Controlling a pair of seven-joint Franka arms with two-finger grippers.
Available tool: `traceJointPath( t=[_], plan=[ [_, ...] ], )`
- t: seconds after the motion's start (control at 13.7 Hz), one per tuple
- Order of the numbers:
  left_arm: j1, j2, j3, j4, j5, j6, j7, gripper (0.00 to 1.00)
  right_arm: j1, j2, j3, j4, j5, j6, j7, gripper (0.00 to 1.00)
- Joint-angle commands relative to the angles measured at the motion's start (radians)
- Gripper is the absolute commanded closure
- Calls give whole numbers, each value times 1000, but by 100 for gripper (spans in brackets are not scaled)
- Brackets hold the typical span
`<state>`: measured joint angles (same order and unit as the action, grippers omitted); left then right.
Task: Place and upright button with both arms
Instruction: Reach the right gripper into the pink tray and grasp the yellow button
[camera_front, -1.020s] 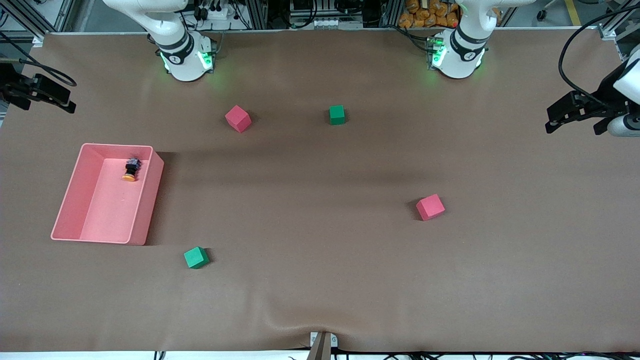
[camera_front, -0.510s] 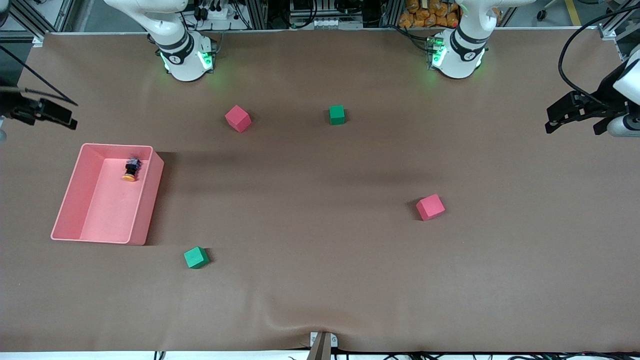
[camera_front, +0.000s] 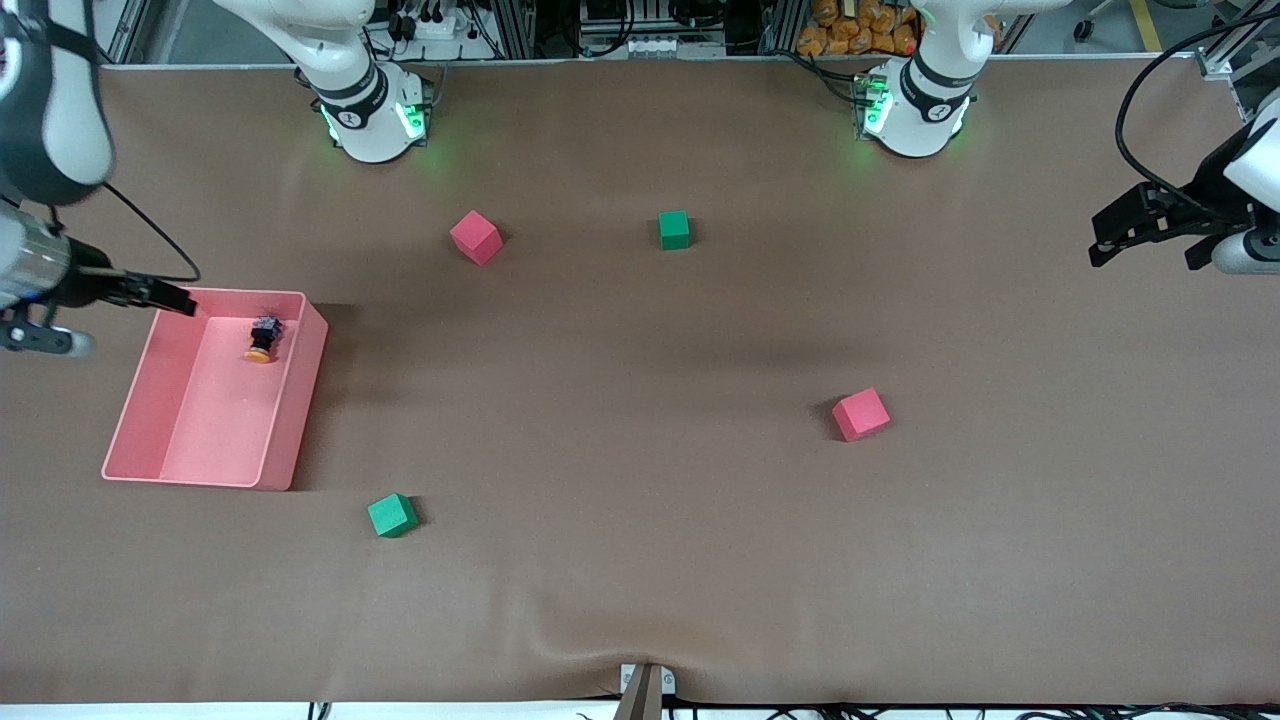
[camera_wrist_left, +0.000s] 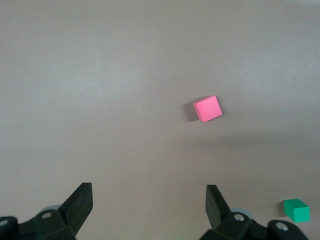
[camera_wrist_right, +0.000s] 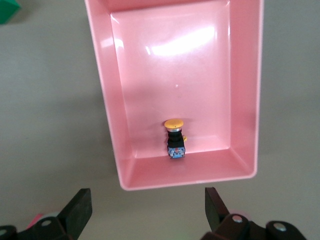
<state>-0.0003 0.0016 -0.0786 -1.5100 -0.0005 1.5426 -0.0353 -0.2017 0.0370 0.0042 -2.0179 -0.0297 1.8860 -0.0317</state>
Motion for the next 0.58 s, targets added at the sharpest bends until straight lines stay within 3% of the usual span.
traceJointPath(
  t=[0.0,0.29,0.51],
  plan=[
    [5,3,-3,11,-7,-13,18,0,-28,73,14,-32,-42,73,-14,0],
    [2,3,-3,10,-1,-13,17,0,-102,182,16,-107,-42,249,-192,0],
    [0,5,-10,13,-1,-13,15,0,-134,242,16,-111,-42,260,-261,0]
  ],
)
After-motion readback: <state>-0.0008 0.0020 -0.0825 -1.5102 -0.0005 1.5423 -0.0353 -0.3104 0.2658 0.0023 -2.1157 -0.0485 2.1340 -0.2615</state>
